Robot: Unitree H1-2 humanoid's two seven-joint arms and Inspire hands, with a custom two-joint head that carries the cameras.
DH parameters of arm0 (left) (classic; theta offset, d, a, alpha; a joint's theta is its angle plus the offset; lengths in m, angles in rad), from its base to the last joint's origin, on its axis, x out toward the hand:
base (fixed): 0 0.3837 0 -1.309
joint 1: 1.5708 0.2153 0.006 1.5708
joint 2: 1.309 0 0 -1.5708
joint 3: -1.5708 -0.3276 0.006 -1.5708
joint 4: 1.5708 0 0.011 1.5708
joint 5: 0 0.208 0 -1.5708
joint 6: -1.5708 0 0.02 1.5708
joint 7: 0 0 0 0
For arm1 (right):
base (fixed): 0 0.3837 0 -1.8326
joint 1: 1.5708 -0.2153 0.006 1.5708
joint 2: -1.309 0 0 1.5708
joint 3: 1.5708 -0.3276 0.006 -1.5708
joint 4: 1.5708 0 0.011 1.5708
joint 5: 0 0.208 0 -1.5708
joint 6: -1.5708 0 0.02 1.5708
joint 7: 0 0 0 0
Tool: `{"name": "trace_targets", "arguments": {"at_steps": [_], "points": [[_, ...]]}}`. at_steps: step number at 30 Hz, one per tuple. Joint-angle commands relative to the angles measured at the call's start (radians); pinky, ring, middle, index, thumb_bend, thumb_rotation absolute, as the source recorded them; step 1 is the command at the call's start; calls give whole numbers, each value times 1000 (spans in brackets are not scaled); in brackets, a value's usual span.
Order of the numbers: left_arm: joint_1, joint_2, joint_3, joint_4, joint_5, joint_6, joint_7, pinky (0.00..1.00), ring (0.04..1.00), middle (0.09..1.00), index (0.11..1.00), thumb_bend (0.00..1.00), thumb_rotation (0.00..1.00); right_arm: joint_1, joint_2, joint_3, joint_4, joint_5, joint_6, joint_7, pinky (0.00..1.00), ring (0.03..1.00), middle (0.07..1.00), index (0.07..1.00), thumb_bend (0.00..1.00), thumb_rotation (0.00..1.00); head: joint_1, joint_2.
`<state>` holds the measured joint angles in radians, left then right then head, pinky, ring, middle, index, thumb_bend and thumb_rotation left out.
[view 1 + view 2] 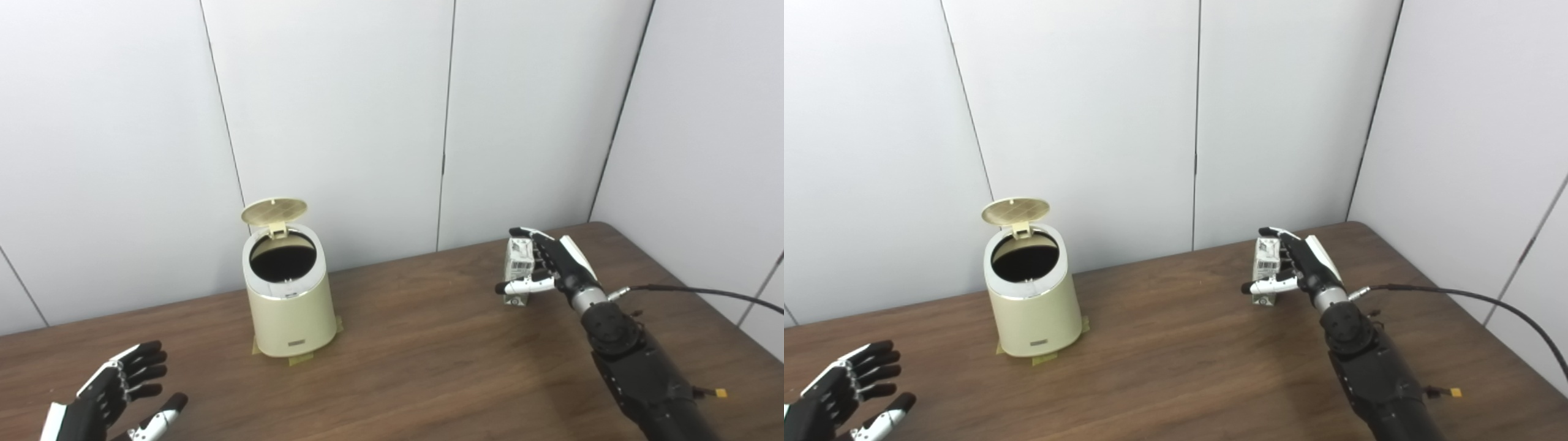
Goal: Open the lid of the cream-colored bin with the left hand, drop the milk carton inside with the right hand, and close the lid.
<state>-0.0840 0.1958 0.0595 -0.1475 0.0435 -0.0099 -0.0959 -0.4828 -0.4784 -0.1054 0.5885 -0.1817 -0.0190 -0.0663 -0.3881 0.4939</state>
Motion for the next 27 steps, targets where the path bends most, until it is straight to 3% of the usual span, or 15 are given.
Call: {"name": "trace_targets", "arguments": {"at_steps": [1, 4, 6, 7, 12, 19, 24, 27], "points": [[-25, 13, -1, -23, 0, -27, 0, 691, 745, 766, 769, 550, 0, -54, 5, -22, 5, 4, -39, -64, 636, 717, 780, 796, 775, 50, -1, 1], [-26, 14, -3, -19, 10, -36, 3, 676, 733, 758, 762, 556, 0, -65, 34, -31, 42, -31, -50, -173, 585, 672, 722, 735, 773, 83, -1, 1], [-27, 13, -3, -18, 7, -38, 3, 672, 730, 754, 760, 555, 0, -74, 55, -31, 70, -58, -75, -255, 404, 465, 503, 571, 577, 17, 4, 5], [-27, 13, -3, -17, 7, -39, 3, 671, 730, 753, 760, 554, 0, -78, 62, -24, 82, -77, -83, -294, 376, 433, 474, 548, 551, 8, 4, 5], [-27, 13, -3, -17, 20, -40, 10, 654, 719, 746, 754, 544, 0, -92, 72, 2, 115, -119, -86, -370, 321, 381, 441, 520, 525, 0, 7, 6], [-31, 9, -2, -4, 16, -55, 12, 671, 725, 750, 753, 533, 0, -95, 74, 23, 122, -149, -104, -431, 328, 388, 448, 519, 525, 0, 11, 5], [-31, 6, -3, 3, 12, -64, 12, 661, 719, 743, 750, 540, 0, -87, 81, 15, 83, -129, -116, -425, 330, 386, 443, 523, 525, 0, 20, 4], [-28, 3, -5, 5, 20, -69, 16, 647, 715, 740, 746, 542, 0, -82, 94, 10, 5, -114, -103, -399, 330, 382, 445, 521, 525, 0, 26, 3]]}}
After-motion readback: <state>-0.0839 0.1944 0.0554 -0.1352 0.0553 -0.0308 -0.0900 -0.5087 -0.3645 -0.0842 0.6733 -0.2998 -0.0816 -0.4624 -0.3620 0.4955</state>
